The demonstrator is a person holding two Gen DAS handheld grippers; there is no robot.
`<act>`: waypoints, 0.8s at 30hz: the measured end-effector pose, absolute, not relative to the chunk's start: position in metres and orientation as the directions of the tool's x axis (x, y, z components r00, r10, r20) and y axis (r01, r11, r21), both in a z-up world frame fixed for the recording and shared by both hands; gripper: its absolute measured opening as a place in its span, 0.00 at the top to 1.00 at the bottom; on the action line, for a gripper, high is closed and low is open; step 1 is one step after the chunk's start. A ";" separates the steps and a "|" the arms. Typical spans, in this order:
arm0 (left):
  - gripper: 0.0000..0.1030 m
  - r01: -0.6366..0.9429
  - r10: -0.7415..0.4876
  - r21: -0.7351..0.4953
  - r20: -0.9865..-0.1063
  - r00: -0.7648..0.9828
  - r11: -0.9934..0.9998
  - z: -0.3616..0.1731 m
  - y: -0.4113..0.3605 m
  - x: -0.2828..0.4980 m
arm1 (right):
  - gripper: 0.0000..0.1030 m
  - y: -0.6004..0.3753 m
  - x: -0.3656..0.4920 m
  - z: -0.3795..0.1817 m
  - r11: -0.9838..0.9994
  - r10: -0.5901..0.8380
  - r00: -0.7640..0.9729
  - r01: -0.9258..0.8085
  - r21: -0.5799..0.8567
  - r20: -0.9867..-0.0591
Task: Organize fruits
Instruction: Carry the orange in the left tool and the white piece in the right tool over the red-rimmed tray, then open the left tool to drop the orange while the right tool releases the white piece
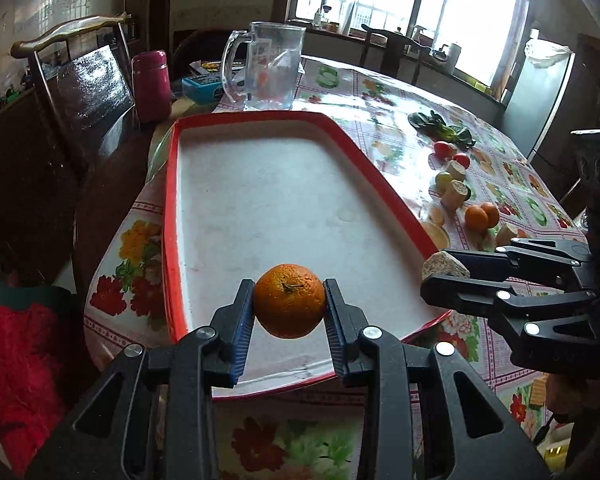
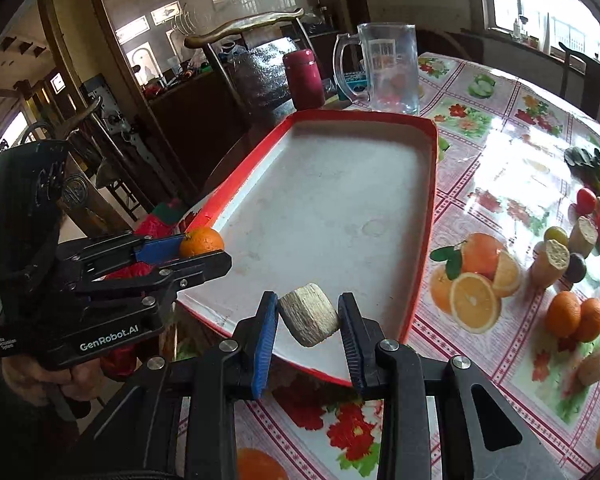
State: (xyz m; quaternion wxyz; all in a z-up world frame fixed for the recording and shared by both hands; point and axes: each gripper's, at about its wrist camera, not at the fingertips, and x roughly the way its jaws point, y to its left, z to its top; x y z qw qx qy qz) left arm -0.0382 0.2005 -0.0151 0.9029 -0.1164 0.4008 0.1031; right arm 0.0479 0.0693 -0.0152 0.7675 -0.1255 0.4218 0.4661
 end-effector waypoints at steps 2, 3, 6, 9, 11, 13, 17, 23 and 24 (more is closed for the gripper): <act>0.70 -0.285 0.089 -0.133 -0.755 0.650 0.949 -0.021 0.206 -0.039 | 0.69 0.080 0.049 -0.021 0.535 0.596 0.202 -0.822 0.197 -0.777; 0.70 -0.286 0.085 -0.138 -0.757 0.648 0.948 -0.024 0.208 -0.040 | 0.69 0.084 0.051 -0.024 0.536 0.589 0.200 -0.822 0.194 -0.783; 0.70 -0.280 0.069 -0.151 -0.761 0.645 0.948 -0.028 0.214 -0.038 | 0.69 0.092 0.057 -0.032 0.540 0.567 0.194 -0.821 0.184 -0.800; 0.70 -0.270 0.059 -0.148 -0.771 0.634 0.951 -0.033 0.216 -0.035 | 0.69 0.097 0.064 -0.041 0.544 0.541 0.185 -0.821 0.174 -0.820; 0.70 -0.271 0.062 -0.139 -0.784 0.617 0.952 -0.037 0.215 -0.033 | 0.69 0.097 0.065 -0.046 0.543 0.531 0.175 -0.821 0.175 -0.829; 0.70 -0.275 0.068 -0.123 -0.802 0.594 0.954 -0.042 0.216 -0.032 | 0.68 0.097 0.066 -0.049 0.542 0.527 0.170 -0.822 0.175 -0.833; 0.64 -0.277 0.077 -0.111 -0.805 0.588 0.954 -0.041 0.216 -0.033 | 0.56 0.092 0.064 -0.044 0.534 0.548 0.170 -0.825 0.186 -0.819; 0.50 -0.298 0.099 -0.106 -0.795 0.598 0.949 -0.033 0.216 -0.037 | 0.55 0.066 0.058 -0.026 0.540 0.593 0.194 -0.815 0.208 -0.782; 0.50 -0.303 0.106 -0.101 -0.795 0.597 0.948 -0.031 0.216 -0.037 | 0.55 0.059 0.057 -0.023 0.543 0.601 0.198 -0.812 0.213 -0.775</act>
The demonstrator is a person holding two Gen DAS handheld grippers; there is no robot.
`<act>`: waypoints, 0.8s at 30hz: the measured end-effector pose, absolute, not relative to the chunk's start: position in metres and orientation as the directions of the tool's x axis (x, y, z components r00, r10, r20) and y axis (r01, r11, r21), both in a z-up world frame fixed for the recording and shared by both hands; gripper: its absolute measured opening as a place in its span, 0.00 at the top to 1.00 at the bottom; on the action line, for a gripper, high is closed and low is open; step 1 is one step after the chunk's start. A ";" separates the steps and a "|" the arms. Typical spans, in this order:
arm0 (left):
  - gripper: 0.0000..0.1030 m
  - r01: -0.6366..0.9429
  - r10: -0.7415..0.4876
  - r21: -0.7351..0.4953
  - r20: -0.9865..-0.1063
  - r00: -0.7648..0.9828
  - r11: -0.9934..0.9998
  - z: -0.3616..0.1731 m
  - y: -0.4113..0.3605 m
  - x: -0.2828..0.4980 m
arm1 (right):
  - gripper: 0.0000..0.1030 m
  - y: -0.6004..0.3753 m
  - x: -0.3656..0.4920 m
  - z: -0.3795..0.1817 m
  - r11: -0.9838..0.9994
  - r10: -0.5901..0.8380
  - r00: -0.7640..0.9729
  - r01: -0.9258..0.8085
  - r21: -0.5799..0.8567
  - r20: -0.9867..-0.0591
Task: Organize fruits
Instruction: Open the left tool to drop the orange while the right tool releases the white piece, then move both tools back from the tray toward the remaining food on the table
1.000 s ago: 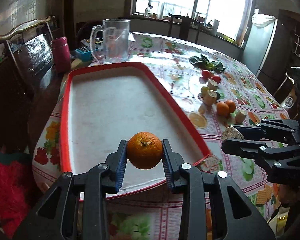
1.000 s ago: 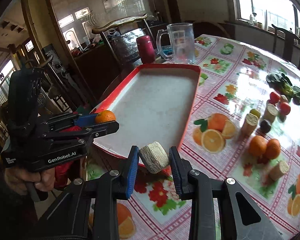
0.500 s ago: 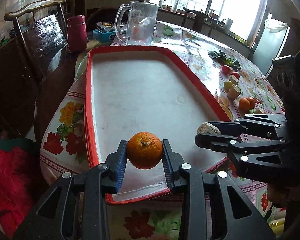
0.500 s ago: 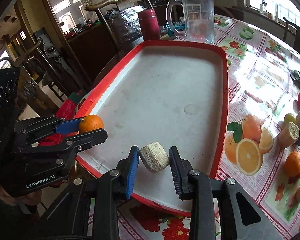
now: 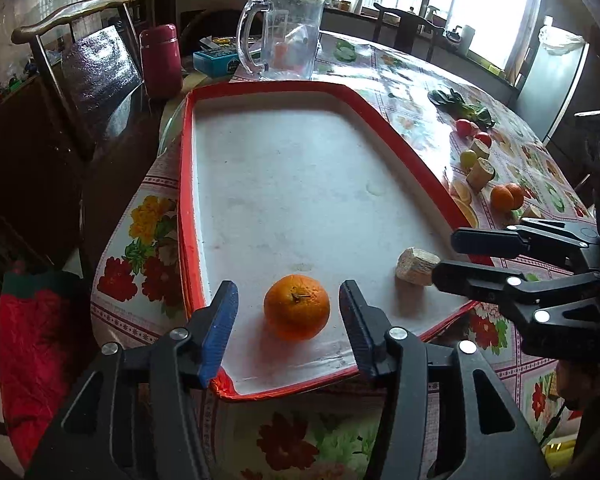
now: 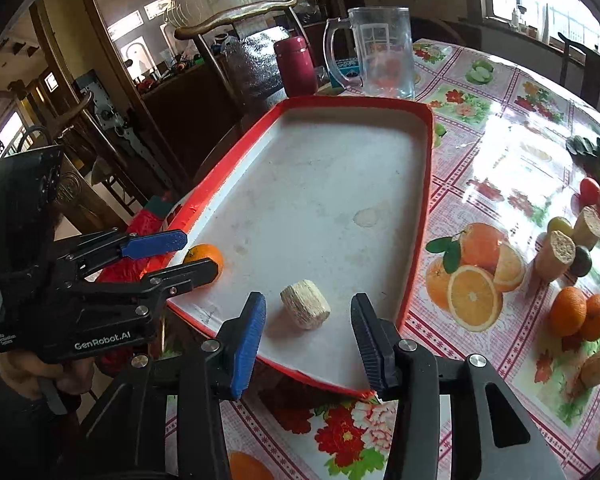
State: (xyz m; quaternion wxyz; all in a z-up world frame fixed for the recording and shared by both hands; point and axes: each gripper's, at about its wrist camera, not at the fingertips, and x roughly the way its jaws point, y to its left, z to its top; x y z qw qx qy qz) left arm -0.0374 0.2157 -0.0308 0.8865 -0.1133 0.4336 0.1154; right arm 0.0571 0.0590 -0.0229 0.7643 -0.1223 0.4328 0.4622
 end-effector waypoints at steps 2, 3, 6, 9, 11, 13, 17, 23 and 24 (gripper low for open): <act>0.50 -0.305 0.107 -0.104 -0.791 0.602 0.947 -0.026 0.214 -0.037 | 0.55 0.045 0.057 -0.017 0.556 0.611 0.214 -0.802 0.220 -0.763; 0.50 -0.305 0.106 -0.107 -0.788 0.607 0.946 -0.024 0.213 -0.038 | 0.54 0.037 0.057 -0.015 0.563 0.615 0.222 -0.795 0.224 -0.757; 0.50 -0.291 0.097 -0.115 -0.775 0.624 0.950 -0.015 0.203 -0.036 | 0.51 0.013 0.058 -0.008 0.590 0.622 0.254 -0.774 0.230 -0.741; 0.50 -0.260 0.082 -0.114 -0.766 0.638 0.959 -0.008 0.189 -0.031 | 0.51 -0.013 0.060 -0.004 0.623 0.623 0.284 -0.744 0.243 -0.729; 0.50 -0.235 0.070 -0.111 -0.761 0.645 0.966 -0.004 0.178 -0.026 | 0.51 -0.030 0.063 -0.002 0.645 0.619 0.305 -0.724 0.246 -0.724; 0.50 -0.211 0.055 -0.111 -0.758 0.650 0.971 -0.001 0.167 -0.023 | 0.51 -0.046 0.065 -0.002 0.667 0.609 0.326 -0.703 0.246 -0.723; 0.50 -0.165 0.028 -0.105 -0.757 0.653 0.981 0.002 0.146 -0.013 | 0.51 -0.073 0.073 -0.003 0.707 0.591 0.356 -0.661 0.252 -0.724; 0.50 -0.108 -0.003 -0.097 -0.754 0.657 0.989 0.006 0.117 0.001 | 0.51 -0.110 0.082 -0.006 0.751 0.566 0.399 -0.610 0.252 -0.721; 0.50 -0.099 -0.009 -0.098 -0.752 0.659 0.990 0.007 0.113 0.003 | 0.51 -0.114 0.084 -0.006 0.757 0.564 0.406 -0.603 0.253 -0.720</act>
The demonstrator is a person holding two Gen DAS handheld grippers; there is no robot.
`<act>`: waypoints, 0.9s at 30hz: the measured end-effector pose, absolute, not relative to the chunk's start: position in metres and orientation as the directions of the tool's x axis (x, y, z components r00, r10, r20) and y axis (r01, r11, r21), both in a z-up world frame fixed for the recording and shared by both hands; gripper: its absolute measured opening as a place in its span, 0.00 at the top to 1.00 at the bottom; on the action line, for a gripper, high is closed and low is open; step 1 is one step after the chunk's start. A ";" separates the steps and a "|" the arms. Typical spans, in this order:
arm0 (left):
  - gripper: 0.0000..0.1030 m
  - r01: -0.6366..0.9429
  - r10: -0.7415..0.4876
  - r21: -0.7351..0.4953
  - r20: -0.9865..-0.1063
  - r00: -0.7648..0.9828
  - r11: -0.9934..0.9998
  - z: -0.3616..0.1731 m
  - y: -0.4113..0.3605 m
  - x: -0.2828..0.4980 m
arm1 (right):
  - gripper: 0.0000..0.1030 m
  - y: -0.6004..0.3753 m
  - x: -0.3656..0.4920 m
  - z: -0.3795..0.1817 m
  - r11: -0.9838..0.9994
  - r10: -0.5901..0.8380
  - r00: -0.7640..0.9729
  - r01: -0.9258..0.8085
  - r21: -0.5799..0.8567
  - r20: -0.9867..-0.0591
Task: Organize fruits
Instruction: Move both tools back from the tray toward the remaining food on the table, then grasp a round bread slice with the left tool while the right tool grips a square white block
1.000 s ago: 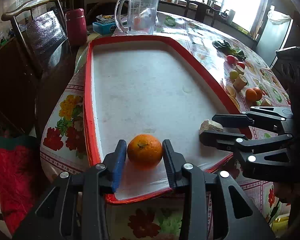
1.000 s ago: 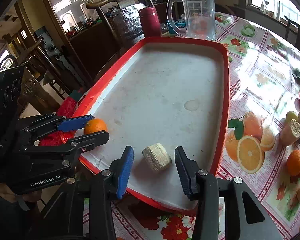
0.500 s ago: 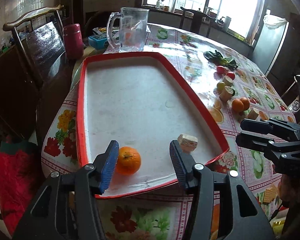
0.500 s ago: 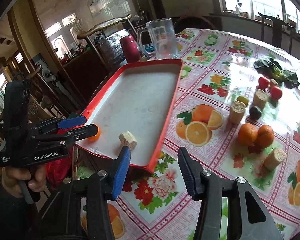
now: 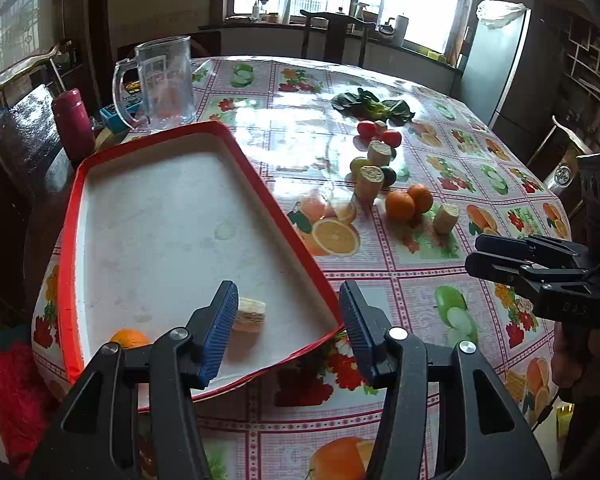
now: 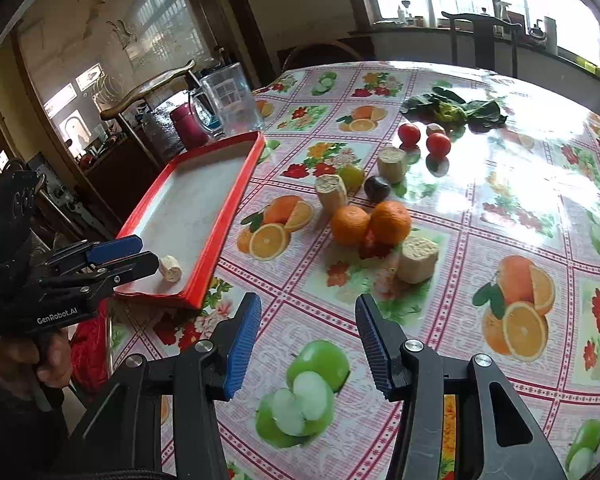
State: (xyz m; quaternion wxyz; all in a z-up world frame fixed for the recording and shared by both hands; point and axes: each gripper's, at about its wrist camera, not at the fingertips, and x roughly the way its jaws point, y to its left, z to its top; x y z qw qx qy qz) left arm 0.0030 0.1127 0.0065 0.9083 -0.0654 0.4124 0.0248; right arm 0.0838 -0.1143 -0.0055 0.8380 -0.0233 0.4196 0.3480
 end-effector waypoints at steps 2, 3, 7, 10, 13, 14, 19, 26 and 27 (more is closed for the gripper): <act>0.50 -0.082 -0.017 -0.095 -0.751 0.660 0.992 0.008 0.104 0.008 | 0.51 -0.122 0.086 -0.005 0.766 0.559 0.417 -0.591 0.254 -0.717; 0.50 -0.074 -0.021 -0.093 -0.751 0.660 0.993 0.008 0.100 0.011 | 0.51 -0.126 0.088 -0.006 0.771 0.556 0.422 -0.584 0.255 -0.716; 0.50 -0.043 -0.042 -0.094 -0.749 0.661 0.995 0.009 0.087 0.024 | 0.51 -0.138 0.095 -0.010 0.786 0.546 0.433 -0.561 0.260 -0.717; 0.50 -0.032 -0.057 -0.103 -0.752 0.656 0.994 0.008 0.081 0.037 | 0.51 -0.143 0.101 -0.016 0.801 0.530 0.442 -0.542 0.255 -0.724; 0.50 -0.024 -0.080 -0.126 -0.757 0.649 0.992 0.005 0.076 0.053 | 0.51 -0.145 0.109 -0.024 0.815 0.512 0.450 -0.523 0.250 -0.732; 0.50 -0.025 -0.081 -0.128 -0.758 0.647 0.991 0.005 0.074 0.059 | 0.51 -0.145 0.112 -0.026 0.820 0.505 0.453 -0.517 0.244 -0.735; 0.50 -0.026 -0.080 -0.125 -0.762 0.643 0.992 0.001 0.067 0.092 | 0.51 -0.143 0.128 -0.034 0.841 0.468 0.479 -0.499 0.208 -0.743; 0.50 -0.027 -0.104 -0.154 -0.777 0.621 0.988 -0.013 0.061 0.140 | 0.51 -0.140 0.149 -0.041 0.850 0.457 0.481 -0.484 0.209 -0.748; 0.50 -0.028 -0.107 -0.157 -0.779 0.618 0.987 -0.015 0.061 0.146 | 0.51 -0.139 0.151 -0.041 0.850 0.458 0.481 -0.484 0.209 -0.748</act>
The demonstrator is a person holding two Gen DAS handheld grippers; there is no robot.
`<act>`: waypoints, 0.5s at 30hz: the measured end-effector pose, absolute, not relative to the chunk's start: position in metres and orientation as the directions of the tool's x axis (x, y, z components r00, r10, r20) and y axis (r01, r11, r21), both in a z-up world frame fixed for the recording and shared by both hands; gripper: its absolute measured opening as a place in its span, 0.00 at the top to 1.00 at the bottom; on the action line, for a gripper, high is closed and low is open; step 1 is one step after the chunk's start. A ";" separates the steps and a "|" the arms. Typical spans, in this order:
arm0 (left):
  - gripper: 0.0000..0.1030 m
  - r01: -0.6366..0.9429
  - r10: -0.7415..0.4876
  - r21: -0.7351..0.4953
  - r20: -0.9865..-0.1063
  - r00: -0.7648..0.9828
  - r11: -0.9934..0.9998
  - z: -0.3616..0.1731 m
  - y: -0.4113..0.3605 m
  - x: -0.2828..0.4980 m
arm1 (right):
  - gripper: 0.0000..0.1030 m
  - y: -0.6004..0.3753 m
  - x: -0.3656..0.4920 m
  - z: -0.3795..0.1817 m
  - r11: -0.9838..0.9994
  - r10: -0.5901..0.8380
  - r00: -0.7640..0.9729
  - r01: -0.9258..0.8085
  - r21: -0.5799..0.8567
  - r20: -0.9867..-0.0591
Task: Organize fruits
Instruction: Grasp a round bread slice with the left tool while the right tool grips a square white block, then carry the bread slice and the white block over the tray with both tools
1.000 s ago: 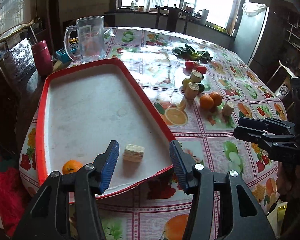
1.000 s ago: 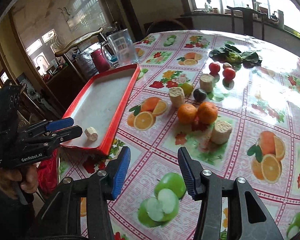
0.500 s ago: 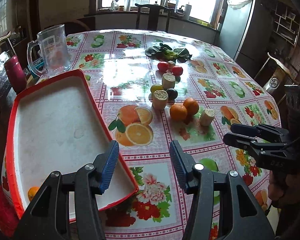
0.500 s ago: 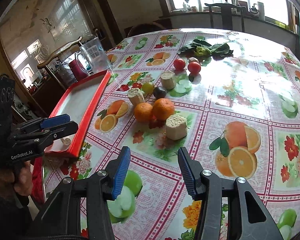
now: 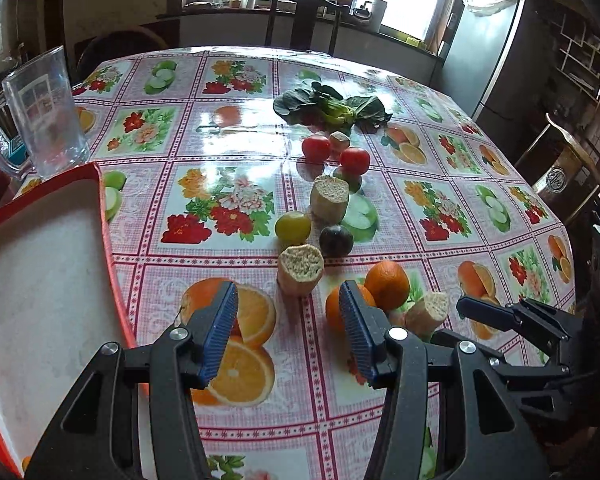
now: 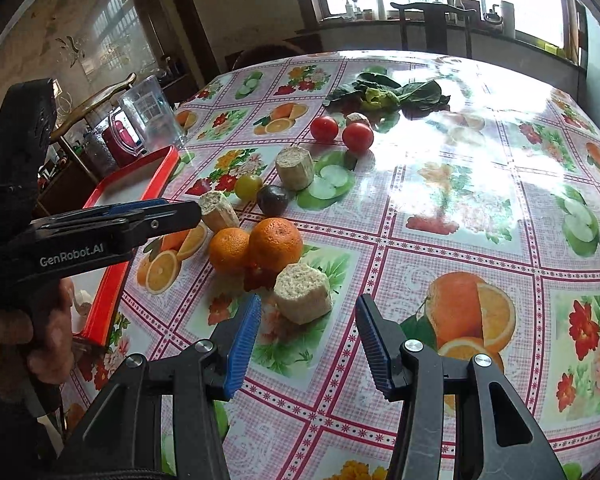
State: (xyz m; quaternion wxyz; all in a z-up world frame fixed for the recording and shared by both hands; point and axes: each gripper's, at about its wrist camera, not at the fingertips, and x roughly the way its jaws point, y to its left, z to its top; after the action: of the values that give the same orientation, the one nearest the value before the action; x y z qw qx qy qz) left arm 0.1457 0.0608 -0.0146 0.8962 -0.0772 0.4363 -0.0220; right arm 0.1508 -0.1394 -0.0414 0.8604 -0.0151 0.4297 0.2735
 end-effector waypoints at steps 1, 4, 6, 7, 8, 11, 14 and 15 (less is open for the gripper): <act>0.50 -0.029 -0.110 -0.161 -0.781 0.615 0.986 -0.016 0.060 0.151 | 0.52 -0.139 0.152 -0.042 0.850 0.457 0.481 -0.484 0.207 -0.748; 0.50 -0.034 -0.110 -0.165 -0.788 0.606 0.986 -0.023 0.058 0.165 | 0.52 -0.134 0.158 -0.046 0.854 0.445 0.479 -0.482 0.197 -0.756; 0.51 -0.033 -0.110 -0.161 -0.796 0.595 0.986 -0.029 0.057 0.172 | 0.56 -0.132 0.161 -0.050 0.855 0.440 0.475 -0.481 0.193 -0.763; 0.57 -0.031 -0.107 -0.155 -0.800 0.590 0.987 -0.033 0.056 0.175 | 0.58 -0.131 0.163 -0.052 0.853 0.441 0.470 -0.484 0.195 -0.764; 0.69 -0.027 -0.107 -0.151 -0.807 0.581 0.988 -0.036 0.055 0.177 | 0.63 -0.131 0.163 -0.053 0.851 0.446 0.465 -0.486 0.200 -0.765; 0.74 -0.015 -0.125 -0.163 -0.807 0.576 0.986 -0.040 0.056 0.177 | 0.68 -0.131 0.162 -0.052 0.850 0.448 0.472 -0.487 0.199 -0.759; 0.74 -0.011 -0.128 -0.166 -0.803 0.582 0.986 -0.037 0.058 0.171 | 0.68 -0.132 0.158 -0.051 0.853 0.446 0.477 -0.484 0.197 -0.757; 0.74 -0.009 -0.130 -0.166 -0.801 0.585 0.986 -0.035 0.059 0.169 | 0.68 -0.133 0.156 -0.049 0.850 0.452 0.476 -0.485 0.204 -0.755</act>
State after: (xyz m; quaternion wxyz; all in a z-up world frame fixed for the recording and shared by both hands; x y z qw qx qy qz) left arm 0.1689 0.0587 -0.0352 0.8869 -0.0764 0.4543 -0.0339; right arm 0.1564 -0.1325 -0.0493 0.8588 -0.0190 0.4333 0.2729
